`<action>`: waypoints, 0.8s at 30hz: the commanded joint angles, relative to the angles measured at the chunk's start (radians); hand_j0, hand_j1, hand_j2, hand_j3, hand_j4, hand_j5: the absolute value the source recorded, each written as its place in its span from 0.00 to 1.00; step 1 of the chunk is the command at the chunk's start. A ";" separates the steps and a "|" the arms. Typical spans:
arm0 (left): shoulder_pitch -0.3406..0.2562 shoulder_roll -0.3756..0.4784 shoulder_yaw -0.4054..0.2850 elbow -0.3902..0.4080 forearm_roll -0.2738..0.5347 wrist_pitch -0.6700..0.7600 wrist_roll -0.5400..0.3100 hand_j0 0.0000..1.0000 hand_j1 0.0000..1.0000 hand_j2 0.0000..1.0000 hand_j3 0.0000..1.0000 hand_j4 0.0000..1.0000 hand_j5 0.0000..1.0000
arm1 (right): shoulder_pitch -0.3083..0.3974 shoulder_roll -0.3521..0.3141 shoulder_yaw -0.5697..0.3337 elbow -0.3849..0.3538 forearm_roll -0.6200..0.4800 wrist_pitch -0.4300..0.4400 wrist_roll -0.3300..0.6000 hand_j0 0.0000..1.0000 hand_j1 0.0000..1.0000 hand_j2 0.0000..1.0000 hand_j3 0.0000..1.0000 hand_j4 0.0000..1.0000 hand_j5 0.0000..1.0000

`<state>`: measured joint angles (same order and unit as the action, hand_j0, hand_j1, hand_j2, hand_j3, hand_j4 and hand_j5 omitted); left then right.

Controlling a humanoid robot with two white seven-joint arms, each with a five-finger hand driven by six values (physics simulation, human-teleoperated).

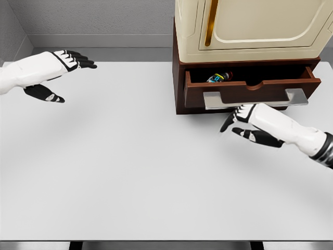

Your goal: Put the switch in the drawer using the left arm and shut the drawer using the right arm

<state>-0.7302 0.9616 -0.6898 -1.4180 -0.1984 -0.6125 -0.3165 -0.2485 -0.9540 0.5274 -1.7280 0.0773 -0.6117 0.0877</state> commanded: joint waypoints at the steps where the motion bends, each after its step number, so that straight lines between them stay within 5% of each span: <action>1: 0.002 0.002 0.001 0.001 0.007 0.002 0.001 1.00 1.00 1.00 1.00 1.00 1.00 | -0.002 0.000 -0.015 -0.001 -0.011 0.001 -0.002 0.52 0.52 0.52 0.52 0.52 0.52; 24: 0.002 0.000 0.012 0.004 0.007 0.002 0.001 1.00 1.00 1.00 1.00 1.00 1.00 | -0.118 0.130 0.000 0.169 0.035 0.001 0.003 0.52 0.52 0.52 0.52 0.52 0.52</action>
<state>-0.7286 0.9610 -0.6801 -1.4153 -0.1984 -0.6125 -0.3165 -0.3712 -0.8318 0.5278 -1.5686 0.1110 -0.6112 0.0903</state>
